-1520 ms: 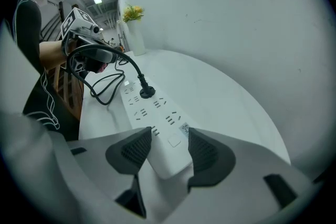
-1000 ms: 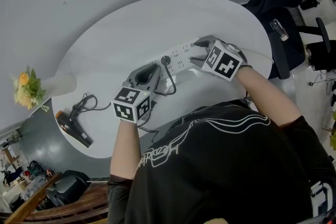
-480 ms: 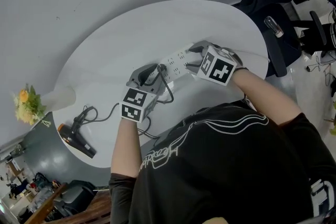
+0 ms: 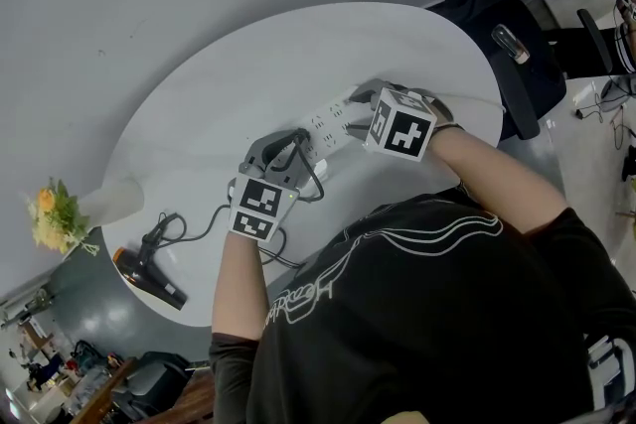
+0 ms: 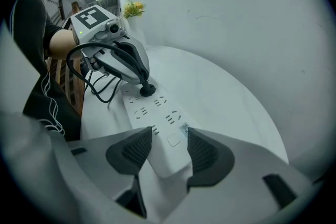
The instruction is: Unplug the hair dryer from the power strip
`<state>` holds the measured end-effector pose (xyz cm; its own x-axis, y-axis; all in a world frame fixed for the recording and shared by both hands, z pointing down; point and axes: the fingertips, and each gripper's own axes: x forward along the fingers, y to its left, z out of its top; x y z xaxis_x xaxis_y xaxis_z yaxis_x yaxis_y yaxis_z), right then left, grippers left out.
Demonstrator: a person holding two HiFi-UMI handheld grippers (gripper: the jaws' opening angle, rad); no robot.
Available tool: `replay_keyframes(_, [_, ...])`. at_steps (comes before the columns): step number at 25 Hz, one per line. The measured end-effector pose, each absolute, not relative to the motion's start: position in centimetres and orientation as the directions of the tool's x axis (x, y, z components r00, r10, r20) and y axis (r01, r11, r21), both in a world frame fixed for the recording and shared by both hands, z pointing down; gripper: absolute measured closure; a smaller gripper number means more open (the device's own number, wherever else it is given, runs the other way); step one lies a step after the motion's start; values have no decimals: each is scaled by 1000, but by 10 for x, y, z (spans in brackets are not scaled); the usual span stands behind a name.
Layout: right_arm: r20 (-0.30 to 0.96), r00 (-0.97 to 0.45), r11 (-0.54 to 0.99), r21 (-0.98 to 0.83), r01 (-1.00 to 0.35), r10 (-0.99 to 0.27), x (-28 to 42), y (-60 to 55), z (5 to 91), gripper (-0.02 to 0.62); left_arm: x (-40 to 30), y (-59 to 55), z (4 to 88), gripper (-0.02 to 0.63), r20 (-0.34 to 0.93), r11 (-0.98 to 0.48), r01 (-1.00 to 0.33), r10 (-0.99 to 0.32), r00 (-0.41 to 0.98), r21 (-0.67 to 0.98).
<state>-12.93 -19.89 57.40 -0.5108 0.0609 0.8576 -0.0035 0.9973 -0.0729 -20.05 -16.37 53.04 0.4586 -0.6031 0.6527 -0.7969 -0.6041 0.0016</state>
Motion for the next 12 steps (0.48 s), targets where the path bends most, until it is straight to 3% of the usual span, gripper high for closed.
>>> replay_keyframes(5, [871, -486, 997, -79, 6, 72, -129, -200, 575, 406, -201, -162, 530, 568, 654, -636, -770, -598, 463, -36])
replay_keyframes(7, [875, -478, 996, -83, 11, 79, -128, -203, 575, 472, -202, -161, 530, 568, 653, -641, -767, -592, 473, -25])
replay_keyframes(12, [884, -461, 997, -75, 35, 83, -128, -204, 575, 483, -202, -160, 531, 568, 663, -630, -776, -593, 456, -29])
